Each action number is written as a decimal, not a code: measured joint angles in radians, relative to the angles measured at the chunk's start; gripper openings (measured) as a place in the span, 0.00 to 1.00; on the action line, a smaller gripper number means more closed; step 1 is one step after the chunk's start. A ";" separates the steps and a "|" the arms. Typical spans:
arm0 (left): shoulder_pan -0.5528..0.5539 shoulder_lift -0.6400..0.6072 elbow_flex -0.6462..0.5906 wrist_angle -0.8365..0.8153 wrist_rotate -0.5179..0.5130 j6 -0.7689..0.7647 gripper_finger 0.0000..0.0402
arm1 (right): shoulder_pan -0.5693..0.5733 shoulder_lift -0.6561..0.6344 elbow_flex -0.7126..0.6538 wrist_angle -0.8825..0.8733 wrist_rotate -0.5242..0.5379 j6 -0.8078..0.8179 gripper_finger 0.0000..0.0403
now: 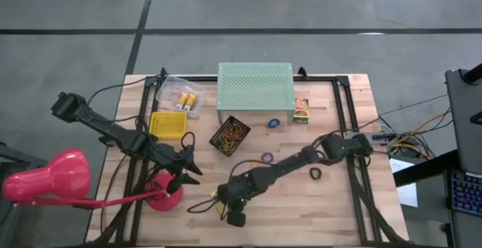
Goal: Pick & Place Office Desk Supplies
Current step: Put the bottom big crayon box into the transparent bin
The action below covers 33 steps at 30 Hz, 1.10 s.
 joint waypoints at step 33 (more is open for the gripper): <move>0.002 -0.006 0.000 0.013 -0.087 -0.446 0.48 | -0.029 -0.048 -0.009 -0.164 0.284 -0.093 0.02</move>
